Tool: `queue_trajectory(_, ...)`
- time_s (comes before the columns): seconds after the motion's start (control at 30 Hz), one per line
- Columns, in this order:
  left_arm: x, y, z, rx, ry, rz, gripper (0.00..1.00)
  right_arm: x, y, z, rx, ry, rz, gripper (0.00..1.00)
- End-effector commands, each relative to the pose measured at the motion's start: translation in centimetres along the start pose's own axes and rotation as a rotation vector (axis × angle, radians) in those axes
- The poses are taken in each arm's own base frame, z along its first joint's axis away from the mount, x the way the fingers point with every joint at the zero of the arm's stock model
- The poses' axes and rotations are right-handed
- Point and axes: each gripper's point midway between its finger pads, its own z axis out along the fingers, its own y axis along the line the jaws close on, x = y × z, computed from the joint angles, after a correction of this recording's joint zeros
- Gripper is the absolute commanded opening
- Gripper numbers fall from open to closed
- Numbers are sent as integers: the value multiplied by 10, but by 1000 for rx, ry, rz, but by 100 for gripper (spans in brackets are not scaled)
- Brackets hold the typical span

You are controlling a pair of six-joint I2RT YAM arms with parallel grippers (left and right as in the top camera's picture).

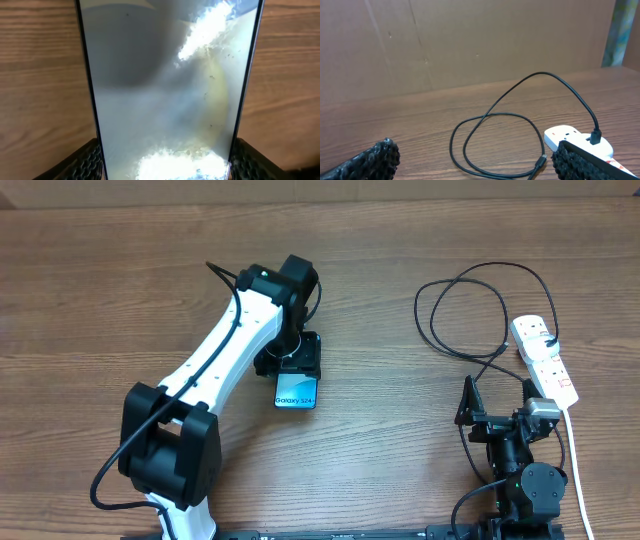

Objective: Plug charger to phone and switch on socket
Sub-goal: 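Lift the phone with the left gripper and tilt it upright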

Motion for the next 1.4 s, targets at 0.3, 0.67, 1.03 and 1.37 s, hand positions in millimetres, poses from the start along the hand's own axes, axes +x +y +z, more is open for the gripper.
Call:
queue_trajectory(0.3,5,3,-56,14,7,18,30,3,0,0,-5,0,-13,100)
queue_trajectory(0.67,15,22,-86,13,21,-2,24,3,0,0,-5,0,-13,100)
queue_trajectory(1.03,17,26,-99,30,-21,-8,25,3,0,0,-5,0,-13,100)
queue_trajectory(1.37,17,26,-99,31,-23,-13,25,3,0,0,-5,0,-13,100)
